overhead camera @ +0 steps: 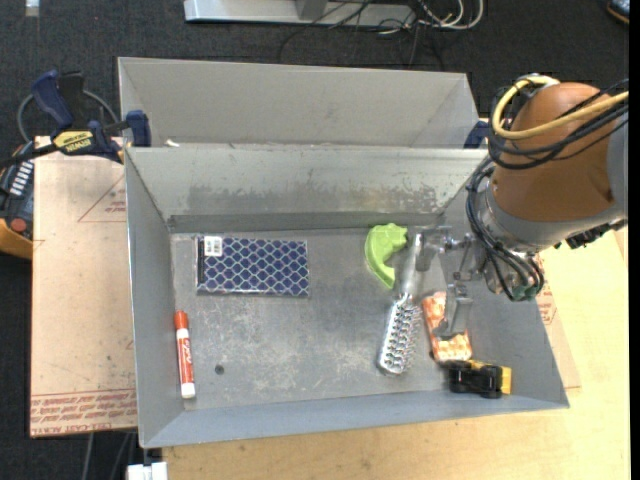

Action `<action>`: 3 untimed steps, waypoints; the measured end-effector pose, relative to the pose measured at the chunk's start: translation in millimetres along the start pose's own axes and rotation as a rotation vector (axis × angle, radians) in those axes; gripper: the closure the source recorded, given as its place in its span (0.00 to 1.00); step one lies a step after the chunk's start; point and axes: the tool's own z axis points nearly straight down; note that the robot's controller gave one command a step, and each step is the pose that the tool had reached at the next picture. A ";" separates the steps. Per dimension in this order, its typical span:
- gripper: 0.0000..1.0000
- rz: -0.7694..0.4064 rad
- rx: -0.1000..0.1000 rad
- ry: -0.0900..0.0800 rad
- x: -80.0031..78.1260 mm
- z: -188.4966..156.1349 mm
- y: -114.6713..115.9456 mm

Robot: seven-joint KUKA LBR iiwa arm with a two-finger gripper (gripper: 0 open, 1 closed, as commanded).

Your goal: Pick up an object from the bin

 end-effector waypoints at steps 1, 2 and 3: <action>0.00 -0.003 0.001 -0.008 -1.3 -4.6 0.5; 0.00 0.061 0.001 -0.006 25.5 130.0 -62.1; 0.00 0.040 0.002 -0.016 28.9 62.6 -78.1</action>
Offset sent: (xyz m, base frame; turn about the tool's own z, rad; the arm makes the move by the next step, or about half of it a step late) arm -0.0334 -0.0737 -0.1561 0.0698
